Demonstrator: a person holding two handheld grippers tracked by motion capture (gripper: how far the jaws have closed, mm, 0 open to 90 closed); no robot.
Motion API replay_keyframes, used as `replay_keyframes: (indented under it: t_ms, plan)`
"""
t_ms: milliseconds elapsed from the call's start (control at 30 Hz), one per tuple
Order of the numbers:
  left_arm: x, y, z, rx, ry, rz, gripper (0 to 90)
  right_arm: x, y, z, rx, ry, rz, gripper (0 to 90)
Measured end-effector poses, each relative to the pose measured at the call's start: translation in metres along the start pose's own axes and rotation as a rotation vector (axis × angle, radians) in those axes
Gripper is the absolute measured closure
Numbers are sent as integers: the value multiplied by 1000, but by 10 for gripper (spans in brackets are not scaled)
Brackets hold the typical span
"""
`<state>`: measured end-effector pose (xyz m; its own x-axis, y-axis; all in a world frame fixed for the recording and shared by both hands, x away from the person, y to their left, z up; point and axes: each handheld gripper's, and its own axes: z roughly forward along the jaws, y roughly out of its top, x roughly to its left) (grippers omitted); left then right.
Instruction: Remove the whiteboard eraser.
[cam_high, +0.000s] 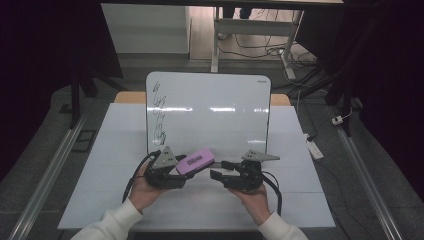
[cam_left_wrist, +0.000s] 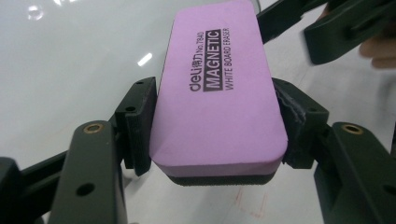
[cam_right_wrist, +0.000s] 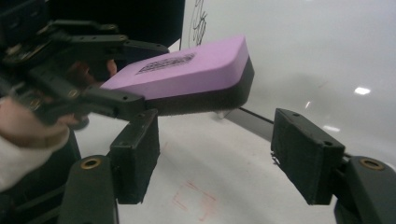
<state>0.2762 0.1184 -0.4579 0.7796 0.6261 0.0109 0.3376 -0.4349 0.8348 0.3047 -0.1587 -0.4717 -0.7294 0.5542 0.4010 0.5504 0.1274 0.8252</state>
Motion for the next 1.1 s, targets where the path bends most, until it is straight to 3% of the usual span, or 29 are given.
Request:
replay_keyframes:
  t_ms: [200,400,500,567,633,933,1100]
  plan:
    - [-16,-2,6,-47,36,57,386,-4,0,7,-32,56,135,327]
    - [-24,-3,12,-41,85,103,385,-11,0,7,-80,106,259,391]
    - [-29,-4,14,-35,122,156,385,-15,-1,6,-95,113,305,427]
    - [-33,-5,16,-17,153,203,387,-15,-1,6,-104,106,305,465]
    - [-35,-5,18,-7,171,219,392,-17,-1,5,-121,104,314,514]
    - [-31,-6,28,30,138,184,382,-15,-2,3,-164,117,296,610]
    - [-35,-4,30,20,163,174,274,-11,-1,3,-174,74,253,638]
